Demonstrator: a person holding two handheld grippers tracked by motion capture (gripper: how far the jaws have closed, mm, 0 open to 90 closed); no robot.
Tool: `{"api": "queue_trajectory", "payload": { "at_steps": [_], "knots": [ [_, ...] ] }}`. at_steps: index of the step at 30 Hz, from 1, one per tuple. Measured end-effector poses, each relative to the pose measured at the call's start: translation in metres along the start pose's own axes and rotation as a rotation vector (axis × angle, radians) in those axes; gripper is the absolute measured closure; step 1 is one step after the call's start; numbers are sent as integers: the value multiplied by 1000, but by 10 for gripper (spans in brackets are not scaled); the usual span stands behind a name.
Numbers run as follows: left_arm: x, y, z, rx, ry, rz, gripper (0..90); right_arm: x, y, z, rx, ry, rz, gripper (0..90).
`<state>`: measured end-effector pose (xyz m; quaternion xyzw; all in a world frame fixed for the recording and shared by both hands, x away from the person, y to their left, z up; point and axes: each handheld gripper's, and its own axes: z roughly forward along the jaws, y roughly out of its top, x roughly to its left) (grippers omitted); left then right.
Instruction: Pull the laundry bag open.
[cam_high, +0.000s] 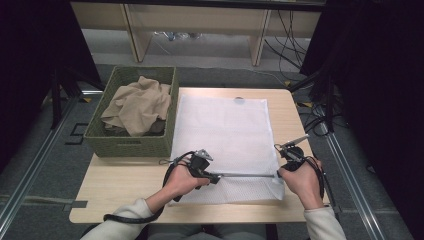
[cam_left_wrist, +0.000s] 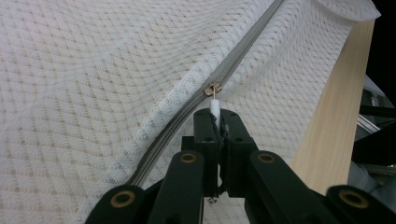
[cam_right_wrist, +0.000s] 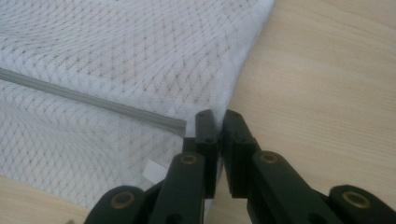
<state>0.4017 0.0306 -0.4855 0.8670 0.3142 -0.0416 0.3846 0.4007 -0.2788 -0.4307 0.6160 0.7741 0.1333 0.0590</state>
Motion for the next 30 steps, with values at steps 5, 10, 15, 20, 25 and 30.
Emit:
{"api": "queue_trajectory", "payload": {
  "at_steps": [5, 10, 15, 20, 25, 30],
  "knots": [
    [0, -1, 0, 13, 20, 15, 866, -1, 0, 0, 2, -12, -9, 866],
    [3, -3, -4, 12, 15, 0, 866, -4, -1, -1, -1, -12, 7, 866],
    [3, -4, -4, 2, 3, -15, 865, -3, 0, 1, 5, -8, 9, 866],
    [3, -5, -5, 8, 7, -6, 866, 0, 0, 0, 7, -13, 38, 866],
    [8, -8, -8, 7, 22, -10, 865, -7, -1, 0, -3, -1, 24, 866],
    [8, -8, -10, 4, 24, -30, 866, -5, 0, 2, 1, -8, 9, 866]
  ]
}}
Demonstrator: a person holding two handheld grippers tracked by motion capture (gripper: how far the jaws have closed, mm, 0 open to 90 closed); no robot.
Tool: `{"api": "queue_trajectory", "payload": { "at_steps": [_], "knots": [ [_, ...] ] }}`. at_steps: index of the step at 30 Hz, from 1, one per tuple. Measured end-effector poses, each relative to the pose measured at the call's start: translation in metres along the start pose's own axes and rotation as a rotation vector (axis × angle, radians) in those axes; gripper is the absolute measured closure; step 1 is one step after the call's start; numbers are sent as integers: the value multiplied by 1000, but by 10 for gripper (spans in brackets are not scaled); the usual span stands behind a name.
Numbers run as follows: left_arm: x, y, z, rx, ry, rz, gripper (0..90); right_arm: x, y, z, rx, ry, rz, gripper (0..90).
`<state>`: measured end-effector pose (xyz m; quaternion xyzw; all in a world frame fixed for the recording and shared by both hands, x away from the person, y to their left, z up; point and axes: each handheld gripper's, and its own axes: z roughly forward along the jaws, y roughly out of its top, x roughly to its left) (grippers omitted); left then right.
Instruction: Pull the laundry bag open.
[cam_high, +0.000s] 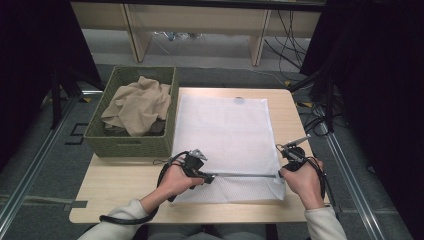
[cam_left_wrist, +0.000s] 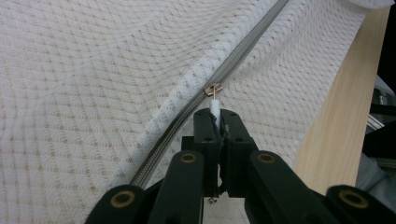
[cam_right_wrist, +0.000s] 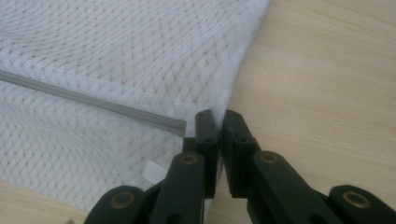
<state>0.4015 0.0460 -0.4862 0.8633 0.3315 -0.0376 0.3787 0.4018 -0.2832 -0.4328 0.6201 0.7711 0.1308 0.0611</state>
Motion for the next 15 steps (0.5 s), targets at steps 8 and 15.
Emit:
{"api": "queue_trajectory", "payload": {
  "at_steps": [8, 15],
  "knots": [
    [6, -4, -6, 10, 10, 8, 866, -3, -1, -1, 3, -19, 8, 866],
    [5, -5, -9, 17, 5, -1, 866, -2, -1, 1, 7, -12, 7, 866]
  ]
}}
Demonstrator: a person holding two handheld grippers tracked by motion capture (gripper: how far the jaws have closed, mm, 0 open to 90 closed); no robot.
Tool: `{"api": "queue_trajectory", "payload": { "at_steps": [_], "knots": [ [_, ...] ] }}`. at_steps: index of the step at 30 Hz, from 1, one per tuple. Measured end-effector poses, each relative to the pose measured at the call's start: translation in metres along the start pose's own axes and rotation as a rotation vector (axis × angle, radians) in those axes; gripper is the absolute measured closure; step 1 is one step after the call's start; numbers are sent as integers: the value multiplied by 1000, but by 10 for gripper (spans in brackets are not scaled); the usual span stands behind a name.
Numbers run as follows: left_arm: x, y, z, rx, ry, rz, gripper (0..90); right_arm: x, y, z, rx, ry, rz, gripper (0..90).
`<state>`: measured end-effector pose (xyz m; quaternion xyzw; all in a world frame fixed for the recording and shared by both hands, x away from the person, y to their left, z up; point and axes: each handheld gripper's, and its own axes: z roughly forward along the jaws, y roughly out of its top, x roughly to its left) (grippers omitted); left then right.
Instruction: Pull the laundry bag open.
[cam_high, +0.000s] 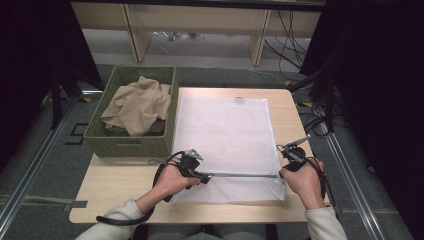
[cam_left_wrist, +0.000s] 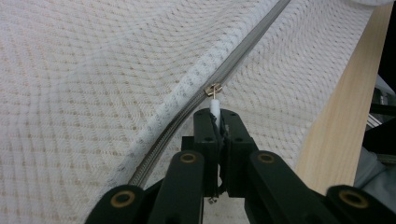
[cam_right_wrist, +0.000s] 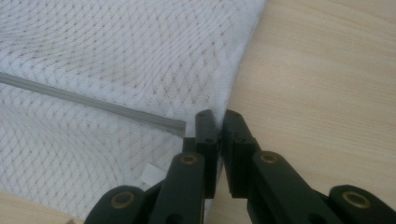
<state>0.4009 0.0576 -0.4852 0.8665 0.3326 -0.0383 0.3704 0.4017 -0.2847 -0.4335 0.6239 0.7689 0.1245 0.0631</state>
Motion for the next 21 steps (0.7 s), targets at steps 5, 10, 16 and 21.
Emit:
{"api": "queue_trajectory", "payload": {
  "at_steps": [5, 10, 16, 21],
  "knots": [
    [3, -3, -6, 6, 24, 9, 866, -1, 0, 0, -5, -29, -2, 866],
    [4, -5, -10, -6, 10, -14, 866, 0, 0, 2, -2, -8, -5, 866],
    [6, -9, -14, -10, 6, -30, 865, -4, 0, 1, 9, -46, -19, 866],
    [13, -13, -20, 2, 23, -29, 865, -3, 0, 2, -4, -30, -7, 866]
  ]
}}
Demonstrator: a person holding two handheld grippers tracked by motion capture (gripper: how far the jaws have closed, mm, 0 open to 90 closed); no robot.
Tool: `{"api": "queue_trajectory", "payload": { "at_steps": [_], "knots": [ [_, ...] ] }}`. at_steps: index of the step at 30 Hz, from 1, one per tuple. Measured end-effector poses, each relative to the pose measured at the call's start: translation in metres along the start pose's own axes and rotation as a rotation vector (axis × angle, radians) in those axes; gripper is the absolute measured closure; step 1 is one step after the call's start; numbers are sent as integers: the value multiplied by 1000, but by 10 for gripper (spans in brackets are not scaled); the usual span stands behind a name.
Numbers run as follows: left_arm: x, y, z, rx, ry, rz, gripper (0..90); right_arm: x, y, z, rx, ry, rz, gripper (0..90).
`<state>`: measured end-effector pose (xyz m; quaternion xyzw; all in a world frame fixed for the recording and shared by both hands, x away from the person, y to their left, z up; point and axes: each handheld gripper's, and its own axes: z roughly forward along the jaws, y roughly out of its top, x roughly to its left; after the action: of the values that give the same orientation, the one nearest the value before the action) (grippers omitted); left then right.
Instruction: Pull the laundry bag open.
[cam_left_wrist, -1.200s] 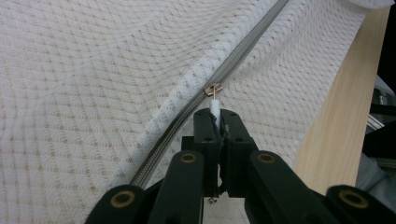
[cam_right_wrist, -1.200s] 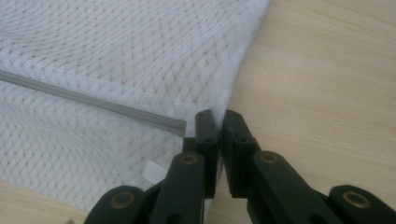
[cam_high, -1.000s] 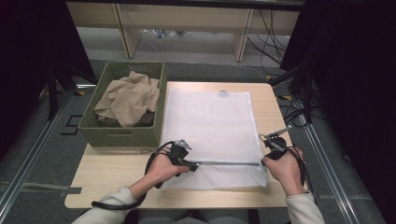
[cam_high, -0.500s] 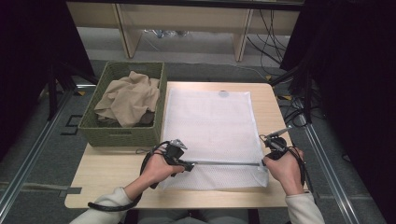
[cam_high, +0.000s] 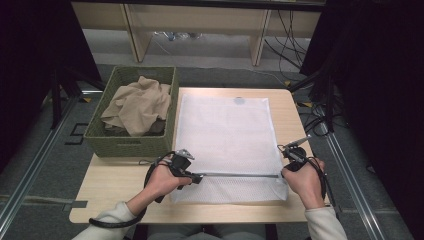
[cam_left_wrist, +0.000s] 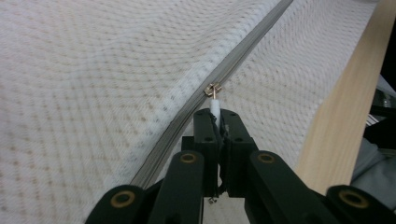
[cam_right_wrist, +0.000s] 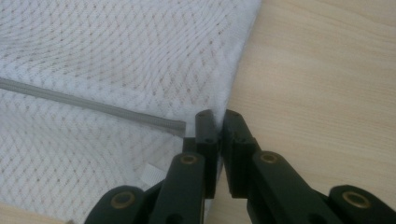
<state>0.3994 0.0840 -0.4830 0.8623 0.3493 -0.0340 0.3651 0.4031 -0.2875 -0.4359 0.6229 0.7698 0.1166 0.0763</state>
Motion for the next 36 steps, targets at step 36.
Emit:
{"api": "queue_trajectory", "payload": {
  "at_steps": [36],
  "knots": [
    [19, -26, -30, -13, 48, -60, 866, -2, 0, 5, 20, -5, -1, 866]
  ]
}}
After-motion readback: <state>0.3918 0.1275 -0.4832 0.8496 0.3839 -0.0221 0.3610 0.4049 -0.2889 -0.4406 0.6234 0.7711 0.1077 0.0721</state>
